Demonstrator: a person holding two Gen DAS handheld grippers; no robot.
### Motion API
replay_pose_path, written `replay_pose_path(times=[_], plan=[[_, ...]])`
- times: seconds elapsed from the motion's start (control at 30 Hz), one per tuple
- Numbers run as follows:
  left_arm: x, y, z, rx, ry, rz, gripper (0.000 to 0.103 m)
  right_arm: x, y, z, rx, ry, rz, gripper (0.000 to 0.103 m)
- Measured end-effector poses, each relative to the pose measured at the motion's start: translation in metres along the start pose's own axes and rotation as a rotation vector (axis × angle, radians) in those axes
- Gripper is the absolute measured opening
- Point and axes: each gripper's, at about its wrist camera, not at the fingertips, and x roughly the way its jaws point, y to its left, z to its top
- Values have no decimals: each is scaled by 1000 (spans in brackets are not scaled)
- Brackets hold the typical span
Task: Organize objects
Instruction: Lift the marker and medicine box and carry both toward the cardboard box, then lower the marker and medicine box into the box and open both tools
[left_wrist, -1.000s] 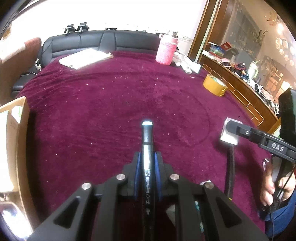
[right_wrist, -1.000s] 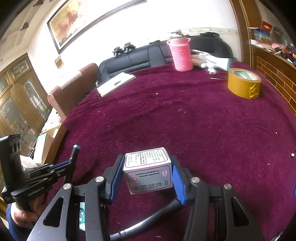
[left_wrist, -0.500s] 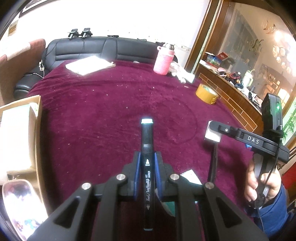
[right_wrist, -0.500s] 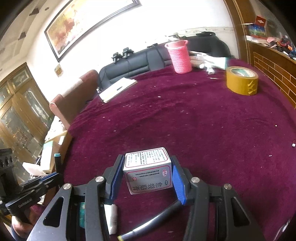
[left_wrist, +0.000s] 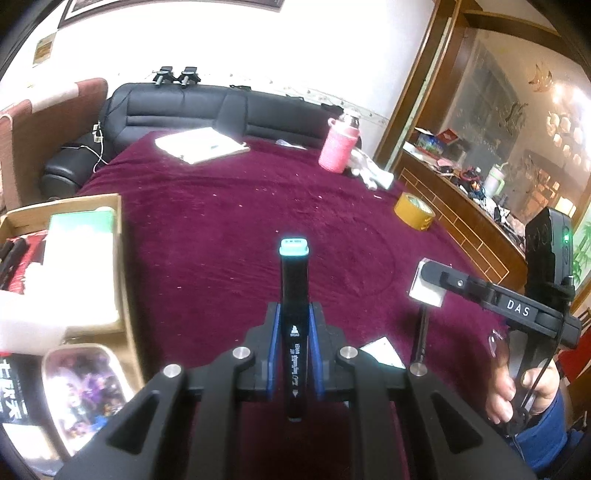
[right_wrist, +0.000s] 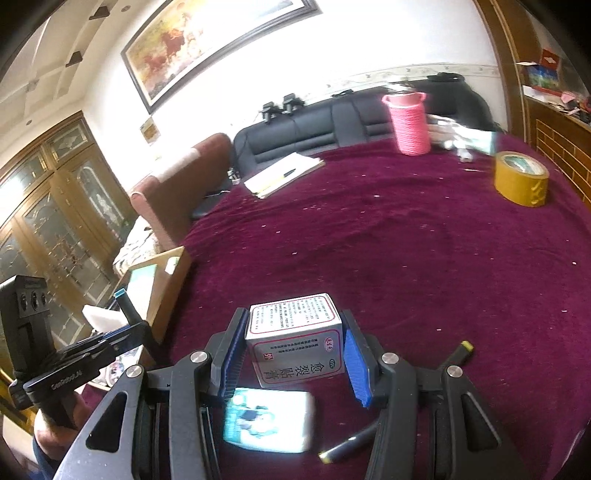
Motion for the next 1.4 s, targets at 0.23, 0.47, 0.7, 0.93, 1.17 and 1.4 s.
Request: replay_pose_path(times=[0.23,0.47,0.7,0.93,1.17,1.4], plan=[[-23,19,1,-31,-36,6,14,4,21,4,-5,30,44,54],[-61,48,3,-77,-84,38,14,13,64,12,-69,68,118,54],[-98,93,3,-131,-119,105,17,42,125,19,-138,144,210,54],[-116,135,6,-193,-136,132,17,68,177,9,-211,189,259,54],[-108,169,14,-253,-117,113,18,106,202,-13,-230,262,271,54],[-87,190,35,-264,-83,145,20,120,206,-22,-222,292,274,54]])
